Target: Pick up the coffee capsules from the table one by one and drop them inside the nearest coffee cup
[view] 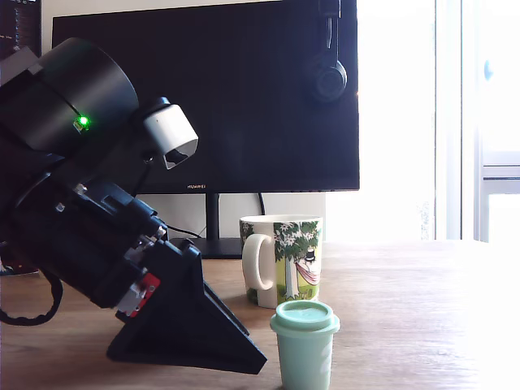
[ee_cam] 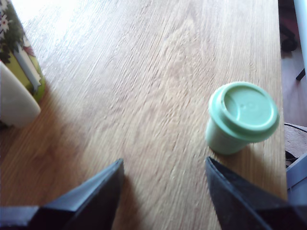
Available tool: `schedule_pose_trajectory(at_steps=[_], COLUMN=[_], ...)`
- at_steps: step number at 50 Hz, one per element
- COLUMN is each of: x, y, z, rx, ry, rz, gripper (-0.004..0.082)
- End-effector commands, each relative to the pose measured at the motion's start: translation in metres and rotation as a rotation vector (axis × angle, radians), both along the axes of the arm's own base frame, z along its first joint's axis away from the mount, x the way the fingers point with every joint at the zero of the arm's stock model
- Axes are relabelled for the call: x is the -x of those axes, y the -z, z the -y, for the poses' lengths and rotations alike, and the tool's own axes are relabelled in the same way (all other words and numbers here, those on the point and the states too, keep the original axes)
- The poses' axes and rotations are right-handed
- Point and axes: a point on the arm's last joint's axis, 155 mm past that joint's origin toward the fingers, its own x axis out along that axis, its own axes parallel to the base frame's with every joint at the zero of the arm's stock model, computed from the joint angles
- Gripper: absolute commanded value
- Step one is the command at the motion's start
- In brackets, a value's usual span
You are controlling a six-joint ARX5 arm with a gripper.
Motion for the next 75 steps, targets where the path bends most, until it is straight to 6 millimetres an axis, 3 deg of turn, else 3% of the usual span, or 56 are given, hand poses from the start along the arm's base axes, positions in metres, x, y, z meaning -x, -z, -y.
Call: schedule_pose_trajectory(at_steps=[1,11,19,36,55,75], x=[-0.002,0.005,0.01,0.03,0.048,0.051], y=[-0.005,-0.008,-0.008,0.002,-0.01,-0.012], z=[0.001,0.004,0.006,0.004,0.014,0.017], rx=[0.02,0.04,0.043,0.029,0.068,0.075], ry=[-0.007,0.023,0.04,0.078,0.153,0.174], rz=[0.005,-0.012,-0.02,-0.028,-0.017,0.006], gripper=[0.0459,0.0472,0.0588,0.0588,0.0587,0.0586])
